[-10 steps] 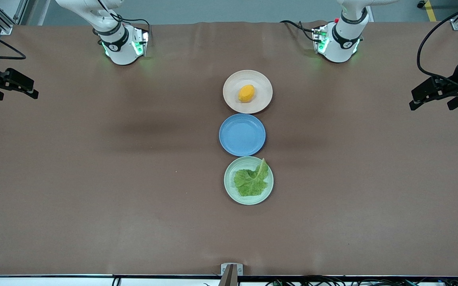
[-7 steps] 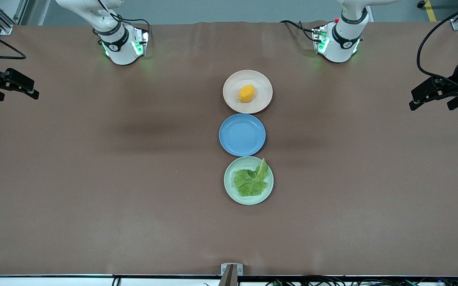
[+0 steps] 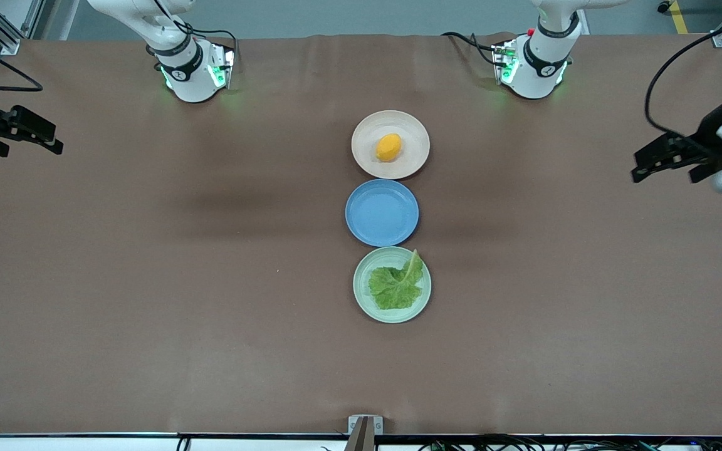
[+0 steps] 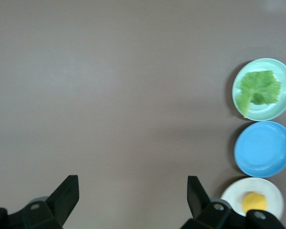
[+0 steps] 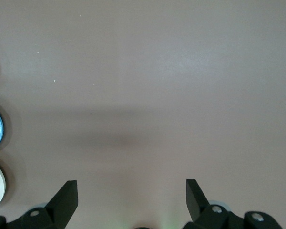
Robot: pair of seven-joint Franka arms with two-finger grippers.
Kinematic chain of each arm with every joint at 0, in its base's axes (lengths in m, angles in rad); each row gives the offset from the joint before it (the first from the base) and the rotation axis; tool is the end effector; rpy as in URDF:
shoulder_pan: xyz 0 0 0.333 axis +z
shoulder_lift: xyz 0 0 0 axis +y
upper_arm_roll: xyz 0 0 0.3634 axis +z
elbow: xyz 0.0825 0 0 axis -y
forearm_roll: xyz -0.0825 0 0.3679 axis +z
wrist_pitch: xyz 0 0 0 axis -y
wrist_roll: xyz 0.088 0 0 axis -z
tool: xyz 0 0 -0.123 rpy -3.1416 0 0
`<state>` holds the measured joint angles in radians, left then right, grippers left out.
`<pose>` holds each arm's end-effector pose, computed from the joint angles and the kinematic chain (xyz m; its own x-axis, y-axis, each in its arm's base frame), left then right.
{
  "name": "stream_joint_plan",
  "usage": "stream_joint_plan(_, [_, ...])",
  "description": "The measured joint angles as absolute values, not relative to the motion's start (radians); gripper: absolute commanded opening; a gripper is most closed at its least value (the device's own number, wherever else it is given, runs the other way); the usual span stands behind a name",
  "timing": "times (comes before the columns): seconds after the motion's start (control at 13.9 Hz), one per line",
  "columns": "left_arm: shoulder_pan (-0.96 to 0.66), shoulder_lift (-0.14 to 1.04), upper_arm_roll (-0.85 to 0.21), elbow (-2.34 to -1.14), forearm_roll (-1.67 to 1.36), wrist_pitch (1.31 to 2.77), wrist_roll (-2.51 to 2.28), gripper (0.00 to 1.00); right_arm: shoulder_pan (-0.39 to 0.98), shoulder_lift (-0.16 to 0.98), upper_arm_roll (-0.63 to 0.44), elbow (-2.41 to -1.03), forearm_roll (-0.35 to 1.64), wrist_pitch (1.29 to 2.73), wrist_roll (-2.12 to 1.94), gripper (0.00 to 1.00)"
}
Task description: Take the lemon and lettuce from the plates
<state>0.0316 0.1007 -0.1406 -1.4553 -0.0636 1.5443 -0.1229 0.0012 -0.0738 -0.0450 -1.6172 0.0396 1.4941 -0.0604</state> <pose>0.5678 -0.0652 0.6511 0.9997 0.0124 -0.0201 0.0139 -0.9970 0.0757 0.5025 -0.0179 0.6669 0.9987 0.0199 -0.0466 0.0178 -0.9988 -0.0458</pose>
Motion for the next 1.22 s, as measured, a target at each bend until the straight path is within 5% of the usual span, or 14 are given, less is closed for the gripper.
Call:
stream_joint_plan(0.29, [-0.079, 0.211, -0.147, -1.458, -0.125, 1.598, -0.356, 1.0, 0.001, -0.076, -0.046, -1.619, 0.04, 1.499, -0.061, 1.0])
stream_joint_plan(1.22, [-0.447, 0.633, -0.147, -1.462, -0.125, 2.199, -1.139, 1.0, 0.001, -0.078, -0.048, -1.62, 0.039, 1.512, -0.061, 1.0])
